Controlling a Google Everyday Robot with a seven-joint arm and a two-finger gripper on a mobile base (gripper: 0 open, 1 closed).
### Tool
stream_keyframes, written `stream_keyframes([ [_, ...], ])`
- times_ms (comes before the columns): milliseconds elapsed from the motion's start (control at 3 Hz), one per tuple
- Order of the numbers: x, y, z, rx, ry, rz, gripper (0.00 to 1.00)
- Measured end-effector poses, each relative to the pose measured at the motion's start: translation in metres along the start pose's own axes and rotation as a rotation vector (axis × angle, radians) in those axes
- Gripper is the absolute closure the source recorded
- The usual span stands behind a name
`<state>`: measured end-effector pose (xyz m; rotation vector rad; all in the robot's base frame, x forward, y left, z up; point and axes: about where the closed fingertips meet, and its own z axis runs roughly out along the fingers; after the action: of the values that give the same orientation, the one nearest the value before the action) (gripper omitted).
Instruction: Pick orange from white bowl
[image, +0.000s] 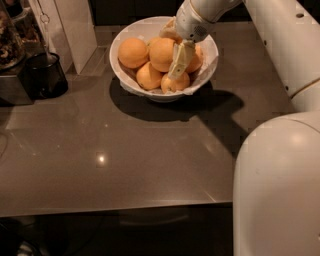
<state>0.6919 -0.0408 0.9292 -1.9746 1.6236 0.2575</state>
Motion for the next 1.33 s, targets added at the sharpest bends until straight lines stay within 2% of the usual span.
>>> stream_keyframes([
  [1000, 0.0000, 0.0000, 0.0000, 0.000, 0.000, 0.000, 0.88],
  [1333, 0.0000, 0.0000, 0.0001, 0.000, 0.000, 0.000, 1.00],
])
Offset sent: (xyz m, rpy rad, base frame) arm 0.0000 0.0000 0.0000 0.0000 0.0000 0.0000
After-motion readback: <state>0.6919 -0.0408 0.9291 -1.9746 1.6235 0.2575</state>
